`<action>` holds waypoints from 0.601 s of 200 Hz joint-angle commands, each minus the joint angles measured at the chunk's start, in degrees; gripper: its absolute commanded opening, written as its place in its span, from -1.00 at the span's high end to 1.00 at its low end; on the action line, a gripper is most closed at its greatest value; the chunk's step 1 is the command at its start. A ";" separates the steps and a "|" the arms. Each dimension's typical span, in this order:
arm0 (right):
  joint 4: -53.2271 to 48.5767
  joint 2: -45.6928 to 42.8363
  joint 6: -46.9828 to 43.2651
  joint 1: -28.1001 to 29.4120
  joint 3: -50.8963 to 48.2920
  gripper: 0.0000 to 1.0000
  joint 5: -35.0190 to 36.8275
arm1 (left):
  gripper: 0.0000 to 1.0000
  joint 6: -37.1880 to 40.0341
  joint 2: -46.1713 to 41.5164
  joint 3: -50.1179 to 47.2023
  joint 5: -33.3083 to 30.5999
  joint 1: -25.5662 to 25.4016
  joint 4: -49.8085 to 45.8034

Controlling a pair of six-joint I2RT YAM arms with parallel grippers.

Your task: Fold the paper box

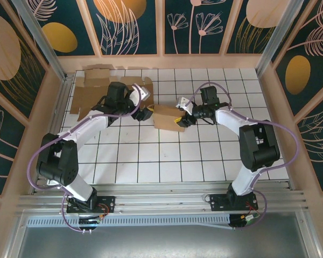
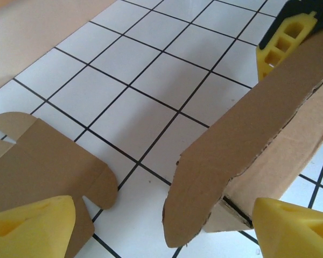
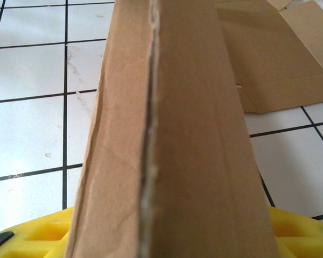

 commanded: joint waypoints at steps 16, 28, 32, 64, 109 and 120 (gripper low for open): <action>2.64 1.33 -1.57 0.21 -1.67 -0.33 -0.80 | -0.41 0.34 2.07 1.73 1.06 0.38 -1.79; 2.67 1.08 -1.63 0.24 -1.77 -0.41 -0.63 | -0.34 0.30 2.50 2.12 1.02 0.38 -1.64; 2.79 0.95 -1.57 0.26 -1.79 -0.43 -0.66 | -0.31 0.26 2.60 2.31 1.20 0.37 -1.61; 3.89 -0.52 -0.77 0.24 -2.14 -0.68 -0.64 | -0.03 -0.19 3.43 3.93 3.36 0.38 -1.79; 8.95 -4.19 3.23 0.23 -4.09 -0.84 -0.65 | 0.49 -0.65 3.21 4.09 5.50 0.36 -2.09; 9.51 -4.69 3.46 0.17 -4.43 -0.84 -0.65 | 0.59 -0.86 3.28 4.41 6.01 0.38 -2.54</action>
